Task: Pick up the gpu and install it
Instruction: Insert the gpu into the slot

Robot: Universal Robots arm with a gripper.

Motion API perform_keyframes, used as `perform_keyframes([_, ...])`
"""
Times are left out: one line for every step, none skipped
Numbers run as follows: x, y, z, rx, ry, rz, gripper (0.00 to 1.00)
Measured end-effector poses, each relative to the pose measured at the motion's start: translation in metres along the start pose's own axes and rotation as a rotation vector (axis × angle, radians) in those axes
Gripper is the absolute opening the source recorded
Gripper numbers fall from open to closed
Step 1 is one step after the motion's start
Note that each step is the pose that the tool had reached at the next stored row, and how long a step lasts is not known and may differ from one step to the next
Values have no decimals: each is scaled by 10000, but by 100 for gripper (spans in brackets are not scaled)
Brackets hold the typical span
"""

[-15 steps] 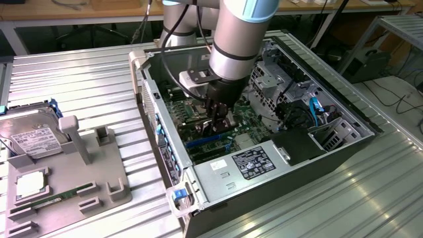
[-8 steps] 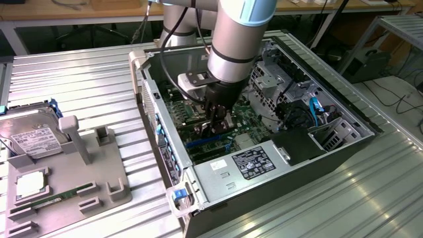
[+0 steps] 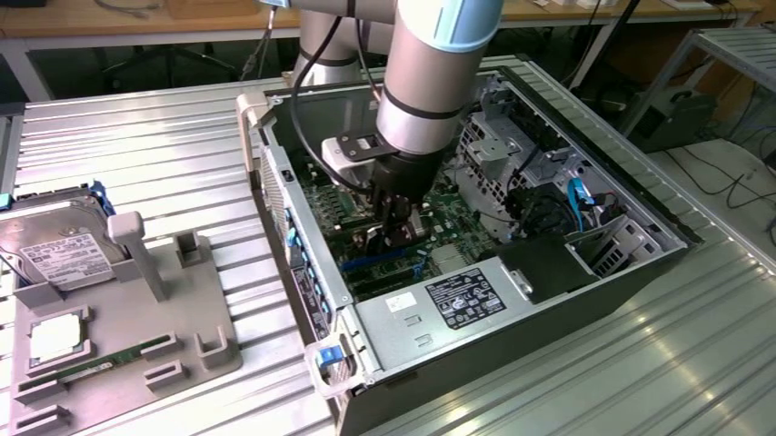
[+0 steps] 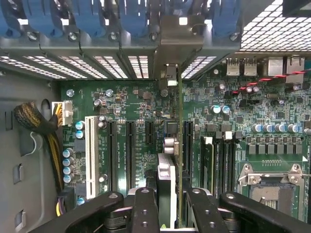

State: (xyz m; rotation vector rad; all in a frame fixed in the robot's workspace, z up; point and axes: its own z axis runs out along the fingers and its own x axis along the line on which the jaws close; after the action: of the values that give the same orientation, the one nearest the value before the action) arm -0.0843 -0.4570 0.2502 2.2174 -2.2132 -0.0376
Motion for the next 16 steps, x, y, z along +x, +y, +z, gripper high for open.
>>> perform_keyframes([0, 2, 6, 0, -1, 1, 28])
perform_keyframes([0, 4, 15, 0, -1, 1, 28])
perform_keyframes([0, 5, 25, 0, 0, 1, 28])
perform_keyframes([1, 6, 34, -1, 1, 1, 28])
perform_keyframes([1, 6, 46, -1, 0, 0, 28])
perform_keyframes([1, 7, 60, 1, -3, 0, 28])
perform_keyframes([1, 8, 64, 0, 0, 0, 28])
perform_keyframes([1, 8, 64, -1, 0, 1, 28])
perform_keyframes([1, 8, 64, -1, 0, 1, 28])
perform_keyframes([1, 8, 64, -1, 1, 1, 28])
perform_keyframes([1, 8, 64, 0, 1, 1, 28])
perform_keyframes([1, 8, 65, 0, 1, 1, 28])
perform_keyframes([1, 8, 65, 0, 0, 1, 28])
perform_keyframes([1, 7, 64, 0, 0, 1, 28])
perform_keyframes([1, 8, 65, 0, 0, 1, 28])
perform_keyframes([1, 8, 65, 0, 0, 1, 28])
